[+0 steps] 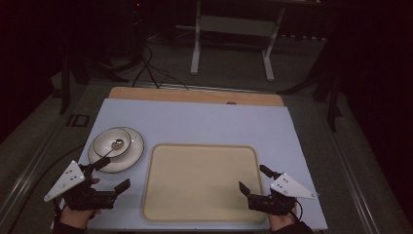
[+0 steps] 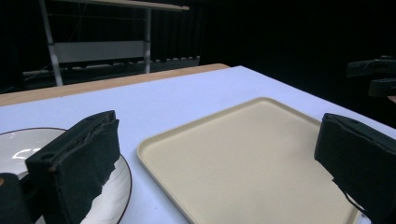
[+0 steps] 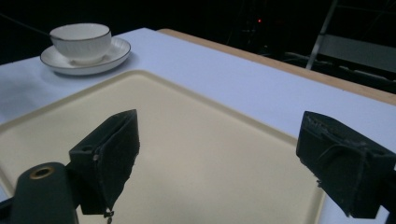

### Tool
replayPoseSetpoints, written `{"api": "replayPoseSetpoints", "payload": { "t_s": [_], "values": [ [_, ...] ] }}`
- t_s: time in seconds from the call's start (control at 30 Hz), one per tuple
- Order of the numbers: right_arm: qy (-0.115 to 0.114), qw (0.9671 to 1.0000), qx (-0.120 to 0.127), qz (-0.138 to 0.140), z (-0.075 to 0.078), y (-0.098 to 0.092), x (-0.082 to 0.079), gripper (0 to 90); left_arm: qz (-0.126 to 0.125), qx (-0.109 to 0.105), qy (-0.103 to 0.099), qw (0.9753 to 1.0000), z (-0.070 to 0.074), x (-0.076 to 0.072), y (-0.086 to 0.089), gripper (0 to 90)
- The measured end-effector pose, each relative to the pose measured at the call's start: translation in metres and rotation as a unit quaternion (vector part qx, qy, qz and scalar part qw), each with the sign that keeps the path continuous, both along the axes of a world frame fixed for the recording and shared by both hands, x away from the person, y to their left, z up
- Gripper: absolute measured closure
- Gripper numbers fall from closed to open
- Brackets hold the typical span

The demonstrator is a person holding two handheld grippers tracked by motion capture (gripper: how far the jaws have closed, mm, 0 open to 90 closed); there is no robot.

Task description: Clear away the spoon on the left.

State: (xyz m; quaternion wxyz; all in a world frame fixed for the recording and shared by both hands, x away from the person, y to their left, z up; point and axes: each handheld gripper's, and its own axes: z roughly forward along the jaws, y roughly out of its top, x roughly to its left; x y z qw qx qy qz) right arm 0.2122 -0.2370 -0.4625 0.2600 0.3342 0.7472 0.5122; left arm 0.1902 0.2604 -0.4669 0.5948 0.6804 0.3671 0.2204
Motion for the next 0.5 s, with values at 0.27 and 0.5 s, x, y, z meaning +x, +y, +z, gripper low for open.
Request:
{"api": "replayPoseSetpoints", "payload": {
  "t_s": [0.27, 0.5],
  "values": [
    [-0.007, 0.9999, -0.008, 0.011, 0.0, 0.004, -0.003, 13.0, -0.022, 0.031, 0.009, 0.9992, 0.001, -0.002, -0.008, 0.9],
    [-0.017, 0.9997, 0.002, 0.018, 0.003, 0.004, -0.007, 12.9, -0.081, 0.036, -0.001, 0.9961, 0.021, -0.015, -0.026, 0.8]
  ]
}}
